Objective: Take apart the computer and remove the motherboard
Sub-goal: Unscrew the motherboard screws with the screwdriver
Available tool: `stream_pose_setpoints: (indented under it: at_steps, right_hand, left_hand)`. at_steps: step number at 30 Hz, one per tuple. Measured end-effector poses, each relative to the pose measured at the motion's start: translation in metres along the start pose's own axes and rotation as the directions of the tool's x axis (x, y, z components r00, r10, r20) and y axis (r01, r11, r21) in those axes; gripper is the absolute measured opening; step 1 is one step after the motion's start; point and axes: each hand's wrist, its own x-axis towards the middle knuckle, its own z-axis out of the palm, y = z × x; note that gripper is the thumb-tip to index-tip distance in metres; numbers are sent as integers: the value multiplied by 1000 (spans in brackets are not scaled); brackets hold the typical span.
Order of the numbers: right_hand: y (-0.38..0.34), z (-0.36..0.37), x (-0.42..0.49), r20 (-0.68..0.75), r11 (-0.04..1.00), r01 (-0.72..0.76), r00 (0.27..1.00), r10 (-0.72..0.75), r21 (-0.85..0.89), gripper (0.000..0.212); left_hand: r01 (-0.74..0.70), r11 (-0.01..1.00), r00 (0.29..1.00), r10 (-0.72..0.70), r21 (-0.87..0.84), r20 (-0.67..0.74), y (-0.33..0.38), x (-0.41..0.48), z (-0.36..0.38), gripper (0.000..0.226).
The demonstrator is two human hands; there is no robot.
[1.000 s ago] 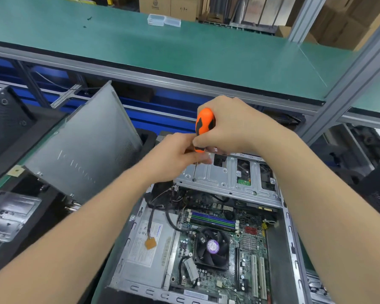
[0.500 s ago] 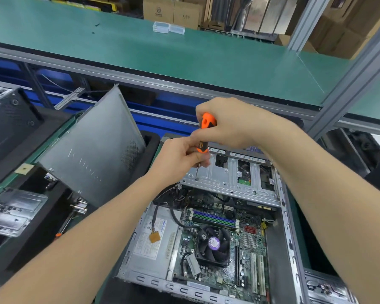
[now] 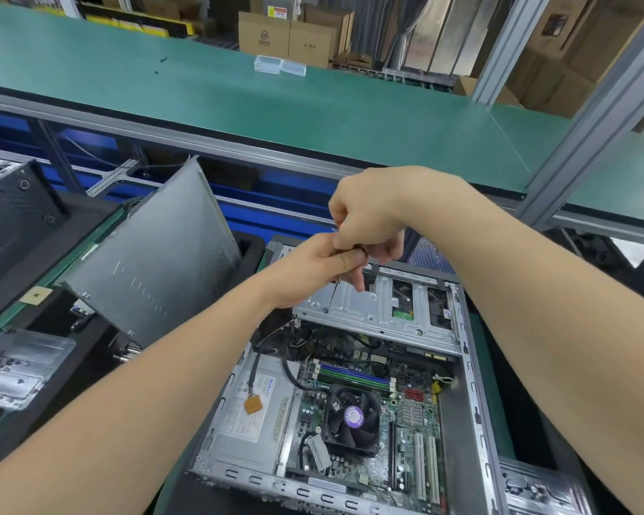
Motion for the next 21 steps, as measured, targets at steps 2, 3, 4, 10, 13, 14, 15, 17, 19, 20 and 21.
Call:
stream_pose_setpoints:
  at_steps: [2, 3, 4, 10, 13, 14, 15, 17, 19, 20, 21]
  right_hand:
    - [-11, 3, 8, -78, 994, -111, 991, 109, -13, 39]
    - [-16, 9, 16, -181, 990, -137, 975, 128, -39, 42]
    - [-19, 18, 24, -291, 989, -148, 948, 133, -31, 36]
    - [-4, 32, 44, -415, 1000, 4, 910, -16, -31, 31]
    - [1, 29, 44, -401, 989, 111, 905, -141, -97, 34]
    - [1, 28, 43, -391, 980, 159, 900, -193, -116, 35]
    - [1, 26, 43, -376, 968, 213, 893, -248, -133, 36]
    - [6, 22, 40, -329, 935, 310, 877, -351, -172, 34]
    - [14, 19, 37, -282, 897, 393, 854, -437, -201, 28]
    - [19, 18, 36, -263, 884, 422, 846, -464, -201, 26]
    - [22, 17, 34, -247, 872, 448, 838, -486, -195, 25]
  left_hand:
    - [-6, 1000, 1000, 5, -30, -6, -5, 0, 0, 17]
    - [-6, 999, 1000, 6, -54, -7, -8, -2, -2, 16]
    - [-1, 997, 1000, 0, -83, -7, -10, -3, -5, 14]
    - [71, 978, 996, -79, -198, -35, -19, 8, -7, 15]
    - [48, 970, 999, -52, -239, -14, -24, 10, -7, 11]
    - [39, 965, 999, -44, -259, -15, -25, 9, -8, 17]
    - [36, 961, 999, -42, -274, -16, -25, 8, -8, 28]
    - [34, 955, 999, -38, -295, -8, -24, 7, -9, 33]
    - [13, 952, 1000, -8, -307, 16, -22, 6, -9, 27]
    - [0, 951, 999, 14, -310, 45, -22, 6, -10, 22]
    - [-11, 949, 996, 37, -315, 78, -23, 6, -11, 19]
